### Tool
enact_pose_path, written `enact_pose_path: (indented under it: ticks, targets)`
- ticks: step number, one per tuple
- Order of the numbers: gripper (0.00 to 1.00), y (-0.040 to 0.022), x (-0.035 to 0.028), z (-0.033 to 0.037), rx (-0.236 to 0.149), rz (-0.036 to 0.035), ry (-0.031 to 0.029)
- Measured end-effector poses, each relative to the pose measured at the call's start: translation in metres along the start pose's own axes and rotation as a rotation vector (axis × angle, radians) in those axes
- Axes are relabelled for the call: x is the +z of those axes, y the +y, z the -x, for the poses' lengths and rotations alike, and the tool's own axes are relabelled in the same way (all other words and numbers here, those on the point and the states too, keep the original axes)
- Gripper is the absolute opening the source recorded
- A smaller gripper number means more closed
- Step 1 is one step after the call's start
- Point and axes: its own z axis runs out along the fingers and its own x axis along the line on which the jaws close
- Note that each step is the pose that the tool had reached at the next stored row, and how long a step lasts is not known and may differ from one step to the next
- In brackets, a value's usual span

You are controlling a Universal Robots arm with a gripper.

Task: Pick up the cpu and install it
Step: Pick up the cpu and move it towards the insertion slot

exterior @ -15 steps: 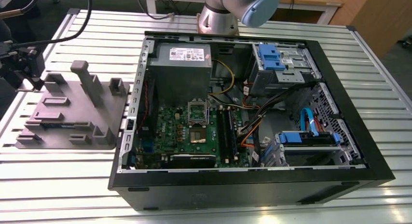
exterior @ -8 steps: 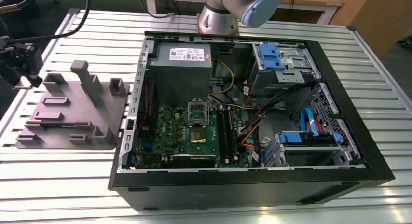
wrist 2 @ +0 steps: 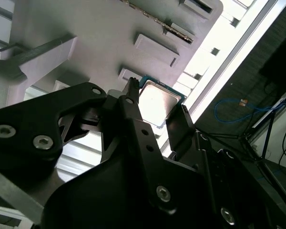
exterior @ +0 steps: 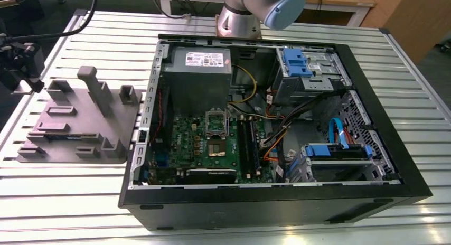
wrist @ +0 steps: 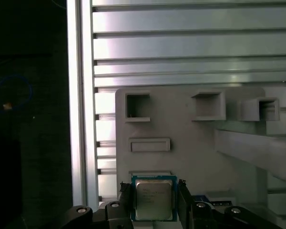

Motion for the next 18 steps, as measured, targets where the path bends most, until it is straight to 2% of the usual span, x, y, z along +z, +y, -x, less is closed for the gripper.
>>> enact_pose_path:
  ticks: [9, 18]
  targets:
    - [0.47, 0.0006, -0.0098, 0.0001, 0.000, 0.0000, 0.0000]
    - [0.47, 0.0015, -0.0232, 0.0003, 0.000, -0.0006, -0.0001]
